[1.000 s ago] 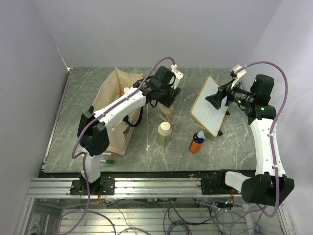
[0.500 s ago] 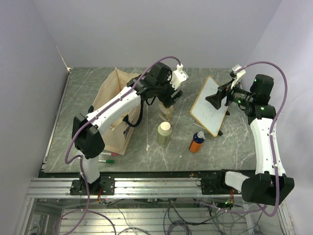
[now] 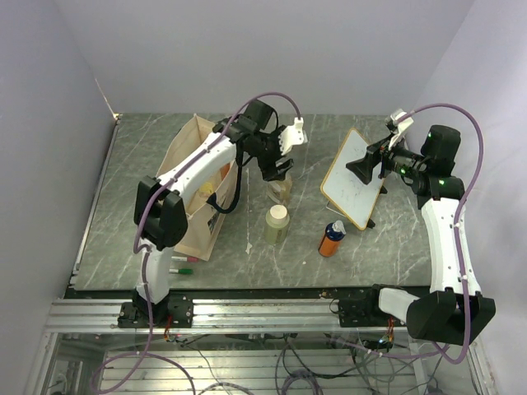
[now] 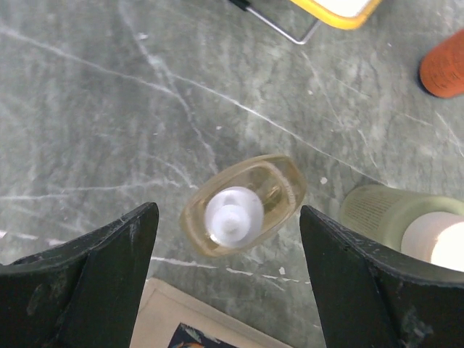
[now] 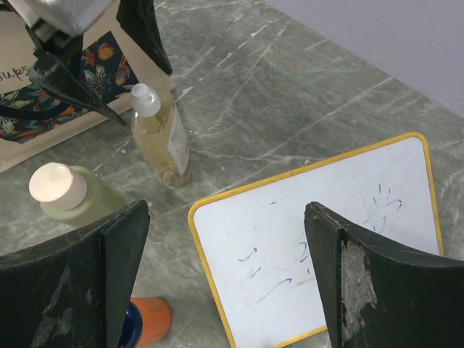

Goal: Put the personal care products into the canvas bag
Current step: Pick up the care product from the center of the board, then place the care product in the canvas bag.

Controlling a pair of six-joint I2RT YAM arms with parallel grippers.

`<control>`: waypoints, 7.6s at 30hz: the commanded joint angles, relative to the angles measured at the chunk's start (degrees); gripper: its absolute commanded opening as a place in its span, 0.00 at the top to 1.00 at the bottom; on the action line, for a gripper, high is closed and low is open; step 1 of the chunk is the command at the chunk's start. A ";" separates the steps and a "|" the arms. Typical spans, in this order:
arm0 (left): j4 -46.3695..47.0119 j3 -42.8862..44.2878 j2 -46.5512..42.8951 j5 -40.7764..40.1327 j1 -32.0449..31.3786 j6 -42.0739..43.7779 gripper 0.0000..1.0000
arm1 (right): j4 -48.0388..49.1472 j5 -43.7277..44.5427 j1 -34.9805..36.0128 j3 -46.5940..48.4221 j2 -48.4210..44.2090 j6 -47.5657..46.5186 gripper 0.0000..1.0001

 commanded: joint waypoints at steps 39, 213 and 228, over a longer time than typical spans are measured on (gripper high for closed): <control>-3.98 0.96 4.97 -0.22 -2.25 8.79 0.25 | 0.23 -2.32 -0.58 -0.70 1.70 -0.74 0.11; -41.99 -7.75 -7.55 14.63 27.09 63.82 0.92 | 1.29 -6.18 -1.55 -2.09 2.27 0.42 0.00; -36.47 -9.05 -4.56 14.40 27.00 59.86 0.87 | 1.28 -5.92 -1.55 -2.00 2.74 0.06 0.00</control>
